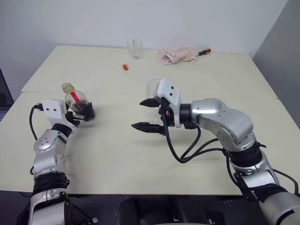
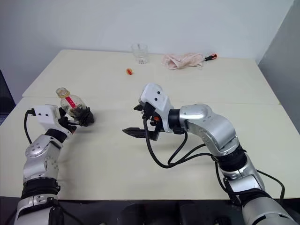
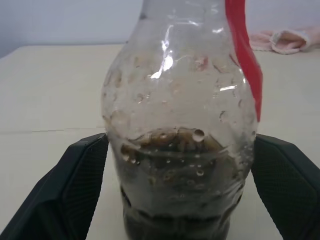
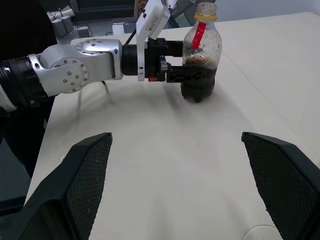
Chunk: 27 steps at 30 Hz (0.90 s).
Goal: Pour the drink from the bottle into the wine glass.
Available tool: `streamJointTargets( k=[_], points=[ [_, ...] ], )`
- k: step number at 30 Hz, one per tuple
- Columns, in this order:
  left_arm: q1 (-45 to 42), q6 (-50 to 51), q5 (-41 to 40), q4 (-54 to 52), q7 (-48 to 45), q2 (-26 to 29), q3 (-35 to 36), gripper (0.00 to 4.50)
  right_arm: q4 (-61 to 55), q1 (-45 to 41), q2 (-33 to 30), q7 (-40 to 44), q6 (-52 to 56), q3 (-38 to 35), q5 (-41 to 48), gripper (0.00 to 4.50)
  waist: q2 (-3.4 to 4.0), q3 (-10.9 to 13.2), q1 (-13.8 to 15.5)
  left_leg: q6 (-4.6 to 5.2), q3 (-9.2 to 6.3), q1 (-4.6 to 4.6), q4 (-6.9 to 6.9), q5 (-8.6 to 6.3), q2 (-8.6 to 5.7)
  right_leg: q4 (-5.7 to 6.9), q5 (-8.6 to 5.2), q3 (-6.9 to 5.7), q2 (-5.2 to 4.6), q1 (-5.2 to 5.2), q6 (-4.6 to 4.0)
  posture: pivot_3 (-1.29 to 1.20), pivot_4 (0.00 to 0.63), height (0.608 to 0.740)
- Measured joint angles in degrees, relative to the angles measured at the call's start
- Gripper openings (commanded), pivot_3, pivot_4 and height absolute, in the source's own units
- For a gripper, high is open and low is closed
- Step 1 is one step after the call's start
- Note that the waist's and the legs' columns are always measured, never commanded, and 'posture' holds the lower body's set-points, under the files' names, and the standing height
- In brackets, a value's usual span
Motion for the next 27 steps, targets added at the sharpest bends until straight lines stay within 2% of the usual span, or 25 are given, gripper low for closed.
streamJointTargets(
  k=[9,16,27],
  points=[
    [-6.7,-4.9,2.4,9.6,-3.8,0.3,-3.1,4.5,-3.5,0.0,-2.7,-0.6,1.8,-0.1,0.3,4.43,0.0,0.0,0.8,0.0,0.0,-0.11,0.02,0.0,-0.01,-0.03,-0.01,-0.03,0.0,-0.06,0.0,0.0,0.15,0.74],
    [-8.3,-7.1,2.8,13.1,-4.6,0.2,-4.0,4.5,-6.3,-5.2,-4.6,-0.3,6.3,-6.5,5.4,4.43,0.0,0.0,0.9,0.0,-0.04,-0.16,0.05,0.0,0.0,0.0,0.0,-0.07,-0.01,-0.09,-0.01,0.0,0.15,0.74],
    [-9.1,-9.7,3.1,16.0,-5.1,-0.7,-5.0,4.5,1.5,-10.6,-5.0,-2.2,9.1,-8.8,6.6,4.43,0.0,0.0,1.0,0.0,-0.02,-0.22,0.06,0.0,-0.01,-0.01,0.0,-0.06,-0.01,-0.13,-0.01,0.0,0.15,0.74]
  ],
)
